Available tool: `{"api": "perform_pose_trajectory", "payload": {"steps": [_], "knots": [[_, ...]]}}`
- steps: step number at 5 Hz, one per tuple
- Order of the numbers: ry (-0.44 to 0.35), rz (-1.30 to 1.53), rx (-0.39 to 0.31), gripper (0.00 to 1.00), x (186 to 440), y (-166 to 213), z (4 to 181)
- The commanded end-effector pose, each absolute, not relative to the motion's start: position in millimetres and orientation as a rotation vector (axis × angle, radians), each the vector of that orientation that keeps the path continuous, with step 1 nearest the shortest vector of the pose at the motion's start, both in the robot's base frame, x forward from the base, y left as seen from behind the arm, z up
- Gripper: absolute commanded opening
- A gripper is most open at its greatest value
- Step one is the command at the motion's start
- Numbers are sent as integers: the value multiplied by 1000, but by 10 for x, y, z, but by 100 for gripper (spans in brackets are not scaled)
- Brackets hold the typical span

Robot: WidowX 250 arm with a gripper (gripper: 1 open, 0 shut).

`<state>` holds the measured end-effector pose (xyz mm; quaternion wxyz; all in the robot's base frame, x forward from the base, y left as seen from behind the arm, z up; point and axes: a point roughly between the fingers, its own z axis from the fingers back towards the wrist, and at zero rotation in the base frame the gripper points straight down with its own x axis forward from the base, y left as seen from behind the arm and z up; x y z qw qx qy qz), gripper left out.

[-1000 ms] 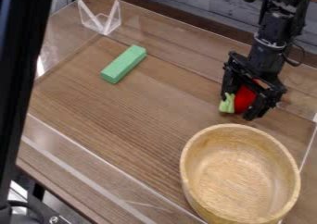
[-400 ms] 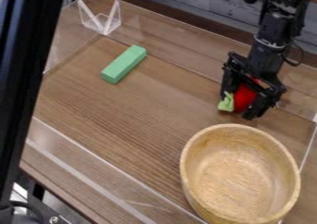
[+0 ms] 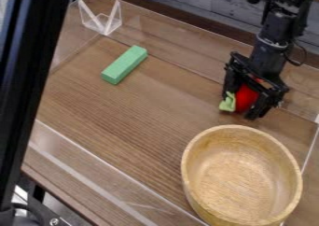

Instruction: Move the red object to the left side of the table

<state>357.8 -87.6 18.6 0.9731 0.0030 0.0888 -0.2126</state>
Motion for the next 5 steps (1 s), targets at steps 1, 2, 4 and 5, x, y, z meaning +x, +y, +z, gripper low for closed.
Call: {"api": "perform_pose_trajectory", "payload": {"steps": [1, 2, 4, 5], "knots": [[117, -429, -2, 100, 3718, -935, 318], [119, -425, -3, 100, 3733, -939, 328], [115, -419, -9, 0, 3739, -937, 345], [85, -415, -14, 0, 3710, -902, 498]]}}
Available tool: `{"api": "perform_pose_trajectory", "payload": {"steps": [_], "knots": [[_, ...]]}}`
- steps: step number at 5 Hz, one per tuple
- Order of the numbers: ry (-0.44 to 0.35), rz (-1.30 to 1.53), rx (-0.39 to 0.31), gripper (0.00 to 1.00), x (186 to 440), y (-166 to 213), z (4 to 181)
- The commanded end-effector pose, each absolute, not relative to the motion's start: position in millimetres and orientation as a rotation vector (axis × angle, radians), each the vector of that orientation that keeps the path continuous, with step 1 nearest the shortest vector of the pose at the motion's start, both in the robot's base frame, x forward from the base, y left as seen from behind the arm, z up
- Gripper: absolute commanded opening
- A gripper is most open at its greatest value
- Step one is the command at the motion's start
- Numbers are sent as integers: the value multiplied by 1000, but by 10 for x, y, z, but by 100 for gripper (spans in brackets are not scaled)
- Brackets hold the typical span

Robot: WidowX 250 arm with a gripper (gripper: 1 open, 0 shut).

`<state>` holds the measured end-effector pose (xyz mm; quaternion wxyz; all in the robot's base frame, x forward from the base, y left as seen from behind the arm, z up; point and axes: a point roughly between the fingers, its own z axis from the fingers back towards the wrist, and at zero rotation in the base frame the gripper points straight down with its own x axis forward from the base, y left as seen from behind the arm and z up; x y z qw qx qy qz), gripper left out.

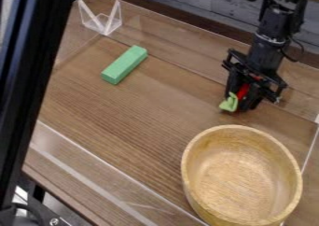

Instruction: Move the red object to the left side of the table

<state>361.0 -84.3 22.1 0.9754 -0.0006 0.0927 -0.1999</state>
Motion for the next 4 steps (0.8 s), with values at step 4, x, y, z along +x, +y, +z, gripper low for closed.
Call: {"api": "perform_pose_trajectory", "payload": {"steps": [4], "knots": [[-75, -114, 45, 0, 3454, 17, 1563]]}}
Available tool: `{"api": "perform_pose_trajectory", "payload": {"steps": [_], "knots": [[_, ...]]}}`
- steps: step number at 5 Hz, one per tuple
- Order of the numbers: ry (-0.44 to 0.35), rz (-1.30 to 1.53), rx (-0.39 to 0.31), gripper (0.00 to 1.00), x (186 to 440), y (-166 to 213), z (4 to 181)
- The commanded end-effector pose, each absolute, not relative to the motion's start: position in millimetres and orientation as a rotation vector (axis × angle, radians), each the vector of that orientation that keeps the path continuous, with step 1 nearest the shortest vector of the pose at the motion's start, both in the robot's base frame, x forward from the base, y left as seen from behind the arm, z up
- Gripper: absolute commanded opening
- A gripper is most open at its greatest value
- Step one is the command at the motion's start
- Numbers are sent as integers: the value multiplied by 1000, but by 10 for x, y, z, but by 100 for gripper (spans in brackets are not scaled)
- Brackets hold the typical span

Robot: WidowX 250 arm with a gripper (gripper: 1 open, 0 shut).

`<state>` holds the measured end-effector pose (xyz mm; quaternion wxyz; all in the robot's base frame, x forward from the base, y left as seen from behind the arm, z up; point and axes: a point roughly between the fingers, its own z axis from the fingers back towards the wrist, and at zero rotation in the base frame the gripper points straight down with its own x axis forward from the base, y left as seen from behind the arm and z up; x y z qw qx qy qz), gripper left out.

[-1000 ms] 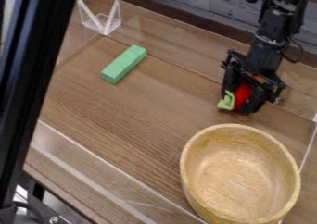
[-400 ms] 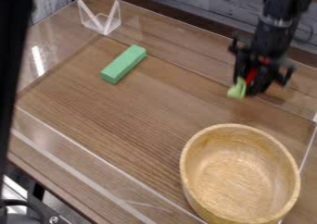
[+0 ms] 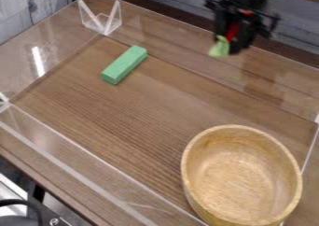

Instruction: Move the red object to the left side of the table

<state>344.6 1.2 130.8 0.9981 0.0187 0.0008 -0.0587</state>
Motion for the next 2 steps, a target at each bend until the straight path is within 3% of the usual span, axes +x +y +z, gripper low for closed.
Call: {"api": "perform_pose_trajectory", "payload": {"steps": [1, 2], "knots": [[-55, -13, 73, 0, 3250, 484, 1595], [-37, 30, 104, 0, 2999, 917, 1583]]}}
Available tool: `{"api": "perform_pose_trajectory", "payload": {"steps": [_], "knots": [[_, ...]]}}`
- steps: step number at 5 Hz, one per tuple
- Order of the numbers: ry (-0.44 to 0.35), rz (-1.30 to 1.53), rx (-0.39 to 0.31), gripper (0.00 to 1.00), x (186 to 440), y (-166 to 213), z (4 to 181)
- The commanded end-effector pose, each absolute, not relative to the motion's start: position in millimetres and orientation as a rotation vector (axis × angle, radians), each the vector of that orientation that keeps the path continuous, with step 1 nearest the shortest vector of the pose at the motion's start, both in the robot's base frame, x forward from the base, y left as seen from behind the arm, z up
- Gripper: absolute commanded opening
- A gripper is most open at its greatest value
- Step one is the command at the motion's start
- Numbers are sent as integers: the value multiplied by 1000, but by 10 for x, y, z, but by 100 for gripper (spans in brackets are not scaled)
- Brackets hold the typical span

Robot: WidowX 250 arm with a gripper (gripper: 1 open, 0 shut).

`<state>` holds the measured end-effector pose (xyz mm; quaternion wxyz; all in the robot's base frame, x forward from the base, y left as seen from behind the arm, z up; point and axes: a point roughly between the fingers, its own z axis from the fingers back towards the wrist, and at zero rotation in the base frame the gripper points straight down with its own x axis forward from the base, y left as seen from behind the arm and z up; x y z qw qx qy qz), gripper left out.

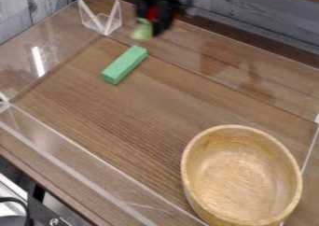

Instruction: Move the red object to the left side of the table

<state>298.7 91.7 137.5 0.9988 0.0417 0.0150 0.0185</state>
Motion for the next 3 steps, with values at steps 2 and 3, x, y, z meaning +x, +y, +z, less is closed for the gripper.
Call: {"api": "perform_pose_trajectory", "payload": {"steps": [2, 3], "knots": [[-21, 70, 141, 0, 2801, 1783, 1270], [-8, 81, 148, 0, 2737, 1999, 1025]]}}
